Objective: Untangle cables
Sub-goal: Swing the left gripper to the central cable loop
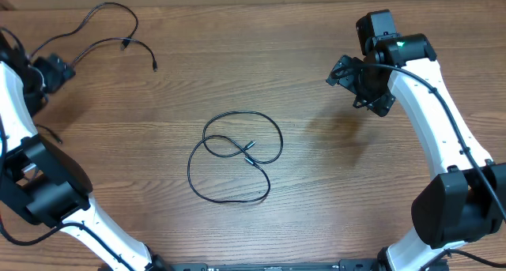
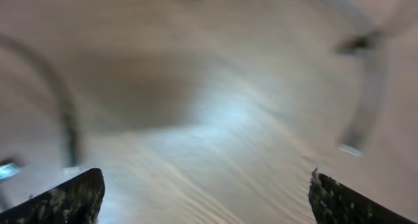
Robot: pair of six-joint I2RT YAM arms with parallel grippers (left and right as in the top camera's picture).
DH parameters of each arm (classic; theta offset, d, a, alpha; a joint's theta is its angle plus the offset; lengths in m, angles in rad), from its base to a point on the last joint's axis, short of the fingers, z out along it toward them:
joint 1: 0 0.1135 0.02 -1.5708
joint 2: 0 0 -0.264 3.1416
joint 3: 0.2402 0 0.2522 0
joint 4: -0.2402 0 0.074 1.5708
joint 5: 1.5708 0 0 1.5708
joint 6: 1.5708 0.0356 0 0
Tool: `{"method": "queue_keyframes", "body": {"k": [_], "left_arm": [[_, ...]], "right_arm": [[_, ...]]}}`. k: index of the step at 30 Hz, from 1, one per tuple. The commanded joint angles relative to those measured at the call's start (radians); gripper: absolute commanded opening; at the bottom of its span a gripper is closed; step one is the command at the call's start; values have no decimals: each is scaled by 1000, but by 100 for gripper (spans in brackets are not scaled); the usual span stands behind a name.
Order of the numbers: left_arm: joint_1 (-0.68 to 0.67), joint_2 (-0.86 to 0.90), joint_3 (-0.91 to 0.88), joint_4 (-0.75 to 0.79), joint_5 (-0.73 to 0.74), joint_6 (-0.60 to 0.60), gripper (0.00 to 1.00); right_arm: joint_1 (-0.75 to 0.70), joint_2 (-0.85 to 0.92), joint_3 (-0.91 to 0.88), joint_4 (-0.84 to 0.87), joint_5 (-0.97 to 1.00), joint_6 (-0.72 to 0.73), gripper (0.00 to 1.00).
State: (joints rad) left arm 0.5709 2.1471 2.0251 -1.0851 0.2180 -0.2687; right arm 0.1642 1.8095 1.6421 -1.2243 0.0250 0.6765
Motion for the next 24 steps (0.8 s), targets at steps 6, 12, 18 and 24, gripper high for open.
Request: {"method": "queue_keyframes", "body": {"k": [6, 12, 18, 24], "left_arm": [[-36, 9, 56, -97, 803, 185, 99], [-196, 10, 51, -301, 607, 397, 100], [-428, 13, 32, -388, 185, 433, 100], [-670, 13, -55, -346, -23, 434, 100]], "right_arm": [[-3, -1, -2, 2, -2, -4, 100], [-3, -1, -2, 2, -2, -4, 100], [-3, -1, -2, 2, -2, -4, 100], [-3, -1, -2, 2, -2, -4, 100]]}}
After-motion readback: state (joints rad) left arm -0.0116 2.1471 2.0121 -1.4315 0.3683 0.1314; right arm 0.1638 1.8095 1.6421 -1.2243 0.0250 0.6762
